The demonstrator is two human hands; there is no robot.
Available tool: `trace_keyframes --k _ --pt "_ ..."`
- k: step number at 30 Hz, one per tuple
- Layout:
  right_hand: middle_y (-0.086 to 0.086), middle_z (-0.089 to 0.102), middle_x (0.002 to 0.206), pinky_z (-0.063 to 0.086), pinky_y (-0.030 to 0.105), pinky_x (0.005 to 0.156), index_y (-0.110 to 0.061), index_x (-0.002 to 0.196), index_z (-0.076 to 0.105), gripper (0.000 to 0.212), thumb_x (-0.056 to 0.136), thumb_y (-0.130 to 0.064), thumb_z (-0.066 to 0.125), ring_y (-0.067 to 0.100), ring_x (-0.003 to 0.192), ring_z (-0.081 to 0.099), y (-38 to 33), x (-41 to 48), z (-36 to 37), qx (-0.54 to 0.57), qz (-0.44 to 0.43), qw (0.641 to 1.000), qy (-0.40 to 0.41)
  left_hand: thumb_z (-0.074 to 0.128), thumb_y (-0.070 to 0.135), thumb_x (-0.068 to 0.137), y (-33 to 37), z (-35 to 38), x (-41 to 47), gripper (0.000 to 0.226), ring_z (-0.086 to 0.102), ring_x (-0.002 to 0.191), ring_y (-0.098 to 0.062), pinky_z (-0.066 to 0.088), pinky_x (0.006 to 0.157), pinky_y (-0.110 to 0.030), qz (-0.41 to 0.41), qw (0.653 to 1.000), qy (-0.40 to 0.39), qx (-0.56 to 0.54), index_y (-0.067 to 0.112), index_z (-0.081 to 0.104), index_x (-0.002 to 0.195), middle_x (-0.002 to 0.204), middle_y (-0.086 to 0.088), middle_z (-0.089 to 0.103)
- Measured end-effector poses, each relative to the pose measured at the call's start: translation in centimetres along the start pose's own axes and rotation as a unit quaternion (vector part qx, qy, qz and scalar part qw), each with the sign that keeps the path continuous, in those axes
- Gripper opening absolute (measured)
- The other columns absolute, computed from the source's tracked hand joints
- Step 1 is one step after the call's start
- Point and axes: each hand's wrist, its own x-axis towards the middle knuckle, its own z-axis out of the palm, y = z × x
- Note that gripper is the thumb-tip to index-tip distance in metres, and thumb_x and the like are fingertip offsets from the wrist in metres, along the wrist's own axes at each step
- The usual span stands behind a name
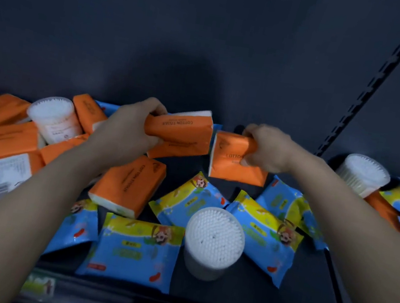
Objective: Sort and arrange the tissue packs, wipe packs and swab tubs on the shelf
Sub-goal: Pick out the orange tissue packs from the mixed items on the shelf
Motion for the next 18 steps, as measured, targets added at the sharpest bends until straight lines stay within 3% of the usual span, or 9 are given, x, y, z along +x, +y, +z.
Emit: trace_keyframes --k 5,9,18 --pt "0.012 0.045 0.115 0.043 0.043 0.093 -0.018 0.118 0.055 0.048 0.073 -0.022 0.072 0.034 0.114 0.039 0.0 -3.6 -2.4 0.035 0.011 0.992 0.118 0.072 0.022 0.078 1.7 -0.8 -0.8 0.034 0.052 0.077 -0.007 0.035 0.060 -0.014 0.020 0.999 0.010 -0.033 0.025 0.052 0.105 0.094 0.005 0.056" --pt "0.012 0.051 0.116 0.039 0.036 0.093 -0.019 0.122 0.055 0.048 0.076 -0.018 0.066 0.035 0.113 0.044 0.3 -7.5 -3.3 0.046 0.056 0.978 0.193 0.073 0.023 0.077 3.6 -0.7 -1.2 0.029 0.051 0.070 -0.003 0.037 0.058 -0.008 0.069 0.995 0.016 -0.076 0.024 0.055 0.099 0.082 0.011 0.054" --pt "0.013 0.056 0.112 0.045 0.039 0.090 -0.018 0.124 0.056 0.052 0.074 -0.019 0.068 0.035 0.107 0.051 1.1 -18.0 -2.9 0.018 0.181 0.958 0.220 0.073 0.013 0.073 8.9 0.9 -3.3 0.028 0.048 0.065 0.008 0.034 0.058 -0.003 0.199 0.972 -0.026 -0.121 0.019 0.059 0.097 0.075 0.015 0.051"
